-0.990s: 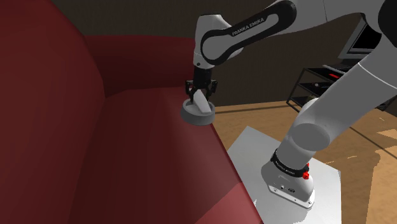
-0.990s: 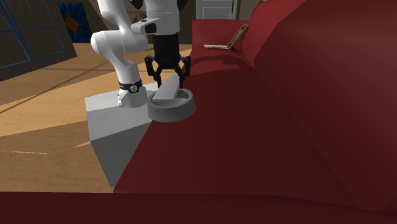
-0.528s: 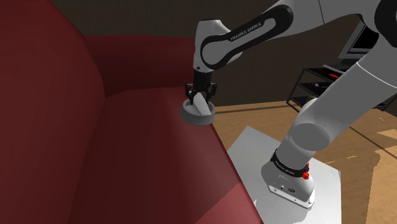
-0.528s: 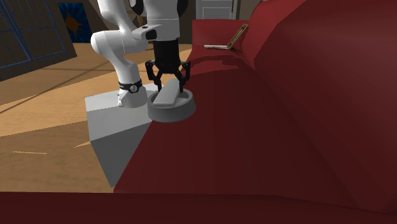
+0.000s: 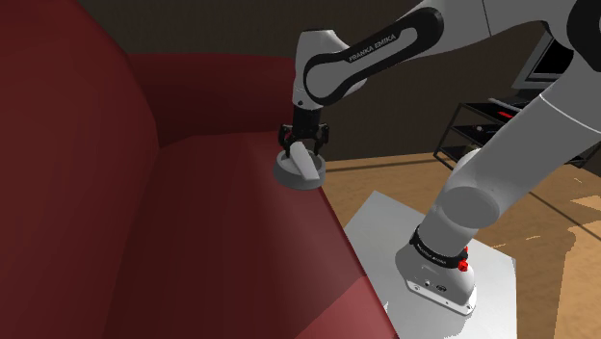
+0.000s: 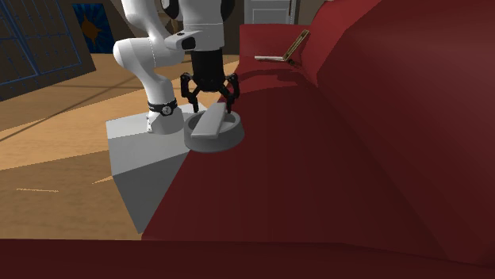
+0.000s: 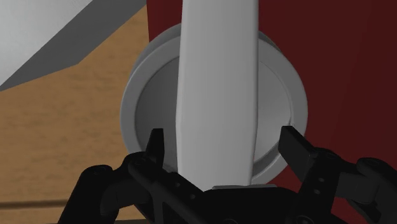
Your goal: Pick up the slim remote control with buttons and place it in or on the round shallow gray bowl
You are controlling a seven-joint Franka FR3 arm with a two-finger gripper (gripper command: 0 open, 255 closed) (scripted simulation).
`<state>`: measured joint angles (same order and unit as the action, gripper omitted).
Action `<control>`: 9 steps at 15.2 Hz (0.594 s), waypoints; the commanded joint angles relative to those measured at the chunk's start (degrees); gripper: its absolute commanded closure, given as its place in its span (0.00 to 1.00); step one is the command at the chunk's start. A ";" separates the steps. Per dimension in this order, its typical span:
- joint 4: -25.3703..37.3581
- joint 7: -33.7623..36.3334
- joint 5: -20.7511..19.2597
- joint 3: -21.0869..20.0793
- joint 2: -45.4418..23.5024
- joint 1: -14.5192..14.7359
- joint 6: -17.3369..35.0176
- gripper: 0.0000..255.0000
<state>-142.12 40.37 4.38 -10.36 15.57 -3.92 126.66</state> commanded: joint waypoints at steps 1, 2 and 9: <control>1.09 -0.08 0.06 0.14 1.05 0.00 -2.13 0.00; 2.27 -0.15 0.09 0.27 1.98 0.00 -4.24 0.00; 4.56 -0.23 0.10 0.52 3.42 -0.02 -7.96 0.00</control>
<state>-137.66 40.13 4.49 -9.84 18.98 -3.94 118.81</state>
